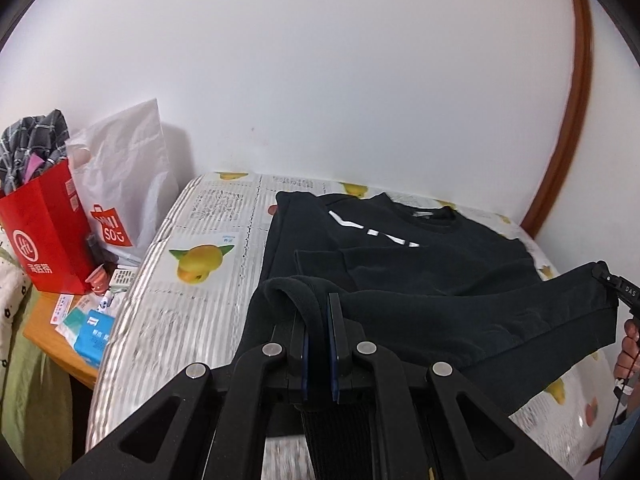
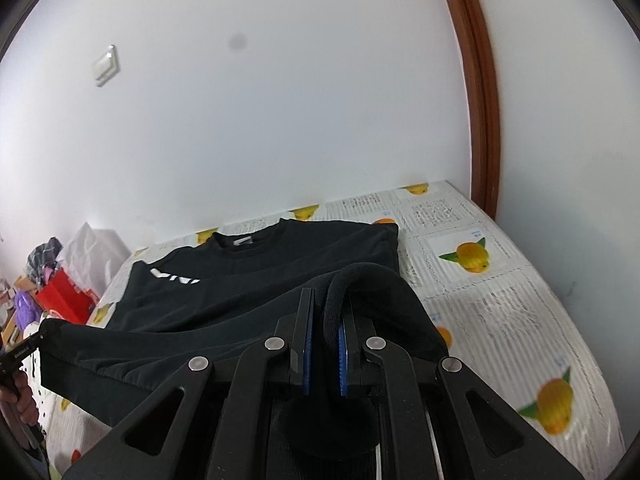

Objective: Fold small clothes
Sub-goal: 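Grasp the hem with both grippers and lift it toward the collar, then lay the hem over the body and open both grippers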

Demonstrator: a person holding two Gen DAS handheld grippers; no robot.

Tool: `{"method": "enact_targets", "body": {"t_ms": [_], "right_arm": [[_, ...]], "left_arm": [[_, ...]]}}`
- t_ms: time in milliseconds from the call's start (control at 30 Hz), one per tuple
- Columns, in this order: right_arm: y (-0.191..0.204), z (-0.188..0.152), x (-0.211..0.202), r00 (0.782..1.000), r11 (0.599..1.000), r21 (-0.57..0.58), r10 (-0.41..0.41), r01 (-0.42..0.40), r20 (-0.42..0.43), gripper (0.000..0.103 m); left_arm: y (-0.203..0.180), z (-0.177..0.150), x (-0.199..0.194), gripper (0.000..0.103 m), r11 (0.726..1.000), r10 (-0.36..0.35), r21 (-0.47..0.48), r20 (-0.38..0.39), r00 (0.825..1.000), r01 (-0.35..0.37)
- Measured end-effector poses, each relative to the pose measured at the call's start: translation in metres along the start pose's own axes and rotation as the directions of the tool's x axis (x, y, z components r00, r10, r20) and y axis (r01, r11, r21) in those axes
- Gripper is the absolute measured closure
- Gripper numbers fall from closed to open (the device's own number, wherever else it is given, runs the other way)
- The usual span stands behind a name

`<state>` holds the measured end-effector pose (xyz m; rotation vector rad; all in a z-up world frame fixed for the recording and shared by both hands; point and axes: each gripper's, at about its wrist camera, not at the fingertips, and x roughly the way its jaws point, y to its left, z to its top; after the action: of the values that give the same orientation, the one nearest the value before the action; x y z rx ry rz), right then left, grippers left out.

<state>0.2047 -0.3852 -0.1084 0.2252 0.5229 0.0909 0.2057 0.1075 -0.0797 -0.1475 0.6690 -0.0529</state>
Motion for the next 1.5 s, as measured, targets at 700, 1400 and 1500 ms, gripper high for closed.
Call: {"method": "enact_targets", "body": {"t_ms": [700,1400,1500], "right_arm": [[-0.020,-0.012,0.124,0.978,0.995,-0.035,-0.102,0.097,-0.180,0.082],[-0.088,-0.056,0.072,0.964,0.989,0.130,-0.027,0.063,-0.263,0.058],[-0.084,-0.058,0.082,0.959,0.990,0.115,-0.049,0.084,-0.280,0.063]], "left_arm": [[0.005,-0.002,0.088,0.089,0.995,0.087,0.053,-0.157,0.984,-0.080],[0.059,-0.056,0.055,0.057,0.997,-0.004,-0.076,-0.218,0.976,-0.013],[0.057,-0.056,0.059,0.068,0.996,-0.018,-0.089,-0.225,0.974,-0.003]]}}
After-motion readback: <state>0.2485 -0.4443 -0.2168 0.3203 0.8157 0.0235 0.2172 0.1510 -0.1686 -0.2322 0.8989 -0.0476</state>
